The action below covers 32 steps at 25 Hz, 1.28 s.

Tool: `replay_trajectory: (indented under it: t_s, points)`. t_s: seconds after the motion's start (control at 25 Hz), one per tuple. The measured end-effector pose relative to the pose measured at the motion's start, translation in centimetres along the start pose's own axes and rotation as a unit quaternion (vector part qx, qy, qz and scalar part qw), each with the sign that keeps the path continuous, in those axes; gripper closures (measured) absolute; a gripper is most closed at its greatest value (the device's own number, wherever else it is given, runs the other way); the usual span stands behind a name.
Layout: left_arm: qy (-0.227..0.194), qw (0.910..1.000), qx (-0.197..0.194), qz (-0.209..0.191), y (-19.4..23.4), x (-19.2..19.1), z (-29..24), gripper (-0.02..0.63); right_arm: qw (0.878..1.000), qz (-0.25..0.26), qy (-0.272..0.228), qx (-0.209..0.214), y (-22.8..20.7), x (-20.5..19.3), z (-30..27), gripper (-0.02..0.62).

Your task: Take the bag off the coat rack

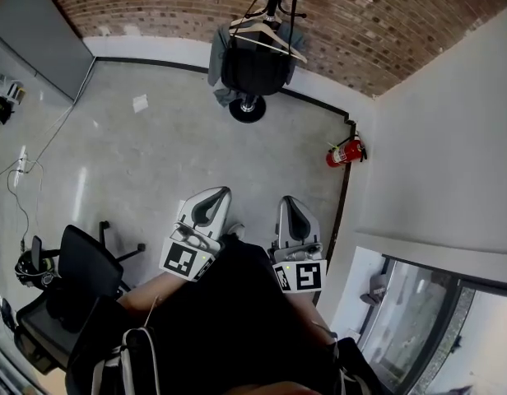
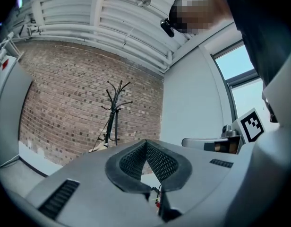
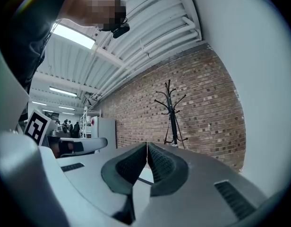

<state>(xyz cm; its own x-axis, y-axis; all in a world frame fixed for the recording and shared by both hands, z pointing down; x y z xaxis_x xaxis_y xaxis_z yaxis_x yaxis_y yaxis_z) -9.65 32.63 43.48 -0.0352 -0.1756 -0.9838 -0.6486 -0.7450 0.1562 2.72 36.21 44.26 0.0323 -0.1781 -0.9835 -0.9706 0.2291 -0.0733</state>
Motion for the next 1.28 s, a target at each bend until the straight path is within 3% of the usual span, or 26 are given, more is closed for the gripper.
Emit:
replay_trajectory:
  t_s: [0.2,0.48,0.64,0.8,1.08,1.28]
  points:
    - [0.007,0.9991,-0.003,-0.041,-1.4,-0.2,0.0,0.588,1.000,-0.001,0.002,0.008,-0.4,-0.3,0.5,0.575]
    - [0.019,0.9993,0.012,-0.030,-0.9,-0.3,-0.8,0.588,1.000,-0.010,0.003,0.005,-1.8,-0.5,0.2,0.575]
    - [-0.022,0.9995,0.011,-0.018,0.2,1.6,-2.1,0.588,1.000,-0.011,0.007,-0.003,-2.5,-0.4,-0.9,0.575]
    - [0.005,1.0000,0.003,-0.006,1.1,0.9,-4.1,0.588,1.000,-0.013,0.012,-0.018,-4.0,-0.4,-2.2,0.575]
    - [0.005,0.9999,-0.011,-0.009,3.0,1.7,-8.4,0.588,0.999,-0.025,0.007,-0.040,-6.2,1.0,-5.8,0.575]
    - [0.010,0.9990,-0.025,-0.036,4.3,2.3,-11.4,0.588,0.999,-0.010,0.016,-0.040,-7.3,2.3,-9.3,0.575]
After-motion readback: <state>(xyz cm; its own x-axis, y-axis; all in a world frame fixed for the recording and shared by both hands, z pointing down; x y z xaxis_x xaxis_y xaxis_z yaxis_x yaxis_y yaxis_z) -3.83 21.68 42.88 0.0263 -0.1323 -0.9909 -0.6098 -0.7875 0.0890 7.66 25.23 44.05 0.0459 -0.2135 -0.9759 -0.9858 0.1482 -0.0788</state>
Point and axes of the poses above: the fingertips, and each gripper's own axes: z backward along the fingers, y to its left, x out of its top, the point moved 1 cm from there along z, backward along the fingers, and after that the axes turned 9 degrees about y, right-handed, at the moved point
